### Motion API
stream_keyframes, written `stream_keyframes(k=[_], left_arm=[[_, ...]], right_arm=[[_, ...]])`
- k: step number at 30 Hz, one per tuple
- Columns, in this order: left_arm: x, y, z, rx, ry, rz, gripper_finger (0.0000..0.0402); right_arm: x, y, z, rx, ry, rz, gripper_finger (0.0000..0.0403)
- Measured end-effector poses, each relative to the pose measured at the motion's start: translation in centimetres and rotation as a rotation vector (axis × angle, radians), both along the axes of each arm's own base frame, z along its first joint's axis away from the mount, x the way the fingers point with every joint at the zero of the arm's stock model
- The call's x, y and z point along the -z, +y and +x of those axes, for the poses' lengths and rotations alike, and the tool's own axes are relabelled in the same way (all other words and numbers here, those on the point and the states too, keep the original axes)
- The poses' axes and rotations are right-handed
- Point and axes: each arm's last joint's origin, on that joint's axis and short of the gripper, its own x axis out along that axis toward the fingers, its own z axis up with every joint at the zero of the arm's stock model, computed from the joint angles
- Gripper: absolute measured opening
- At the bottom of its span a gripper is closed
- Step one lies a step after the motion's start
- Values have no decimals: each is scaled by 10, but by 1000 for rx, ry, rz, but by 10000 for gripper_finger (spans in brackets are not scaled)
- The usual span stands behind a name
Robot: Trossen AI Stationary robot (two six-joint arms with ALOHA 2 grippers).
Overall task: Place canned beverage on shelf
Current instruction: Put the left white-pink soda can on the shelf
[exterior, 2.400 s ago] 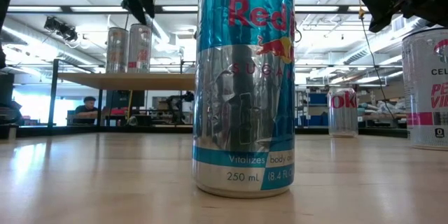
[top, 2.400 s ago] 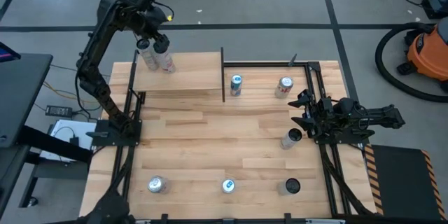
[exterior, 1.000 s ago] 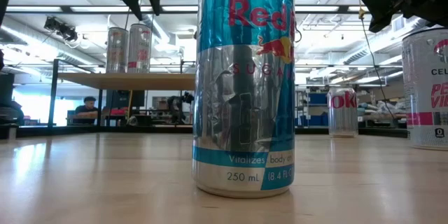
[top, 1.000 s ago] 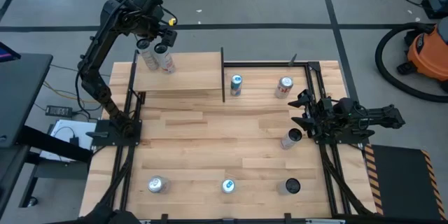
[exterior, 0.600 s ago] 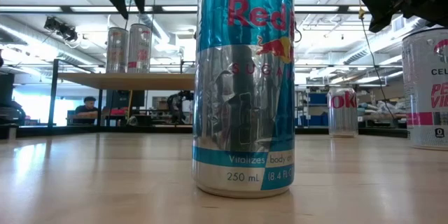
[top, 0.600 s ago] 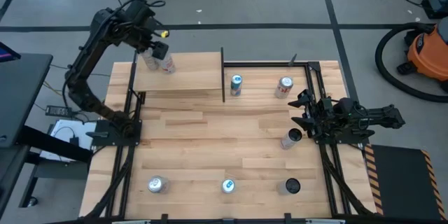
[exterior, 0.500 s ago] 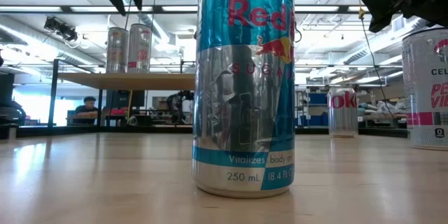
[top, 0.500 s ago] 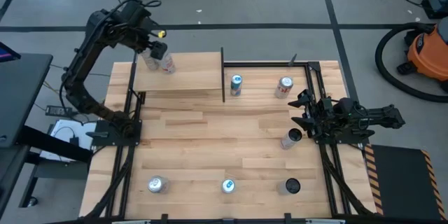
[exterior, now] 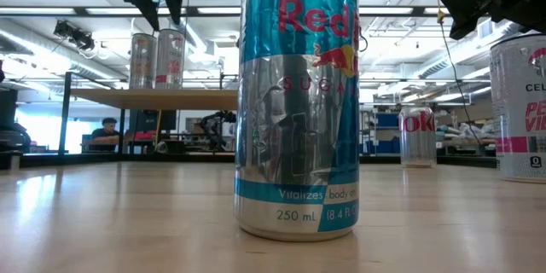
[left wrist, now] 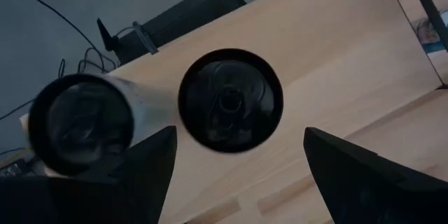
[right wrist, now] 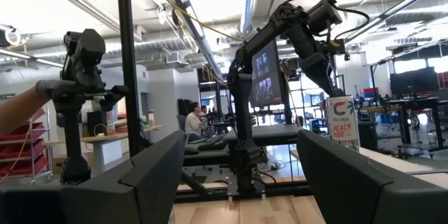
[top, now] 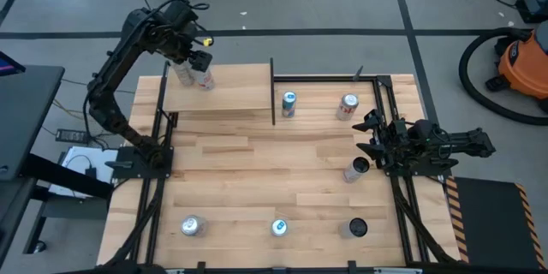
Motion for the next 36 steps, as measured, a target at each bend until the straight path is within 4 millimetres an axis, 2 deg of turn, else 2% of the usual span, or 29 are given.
stream_keyframes(k=[20,28,36], left_arm=[[4,8,3,-6,5,-4,314],[15,19,10,10,40,-37,314],[16,18,11,42,57,-42,313]], right_arm=[[0,0,0,0,0,0,285],[0,0,0,0,0,0,285],[0,0,0,0,0,0,285]])
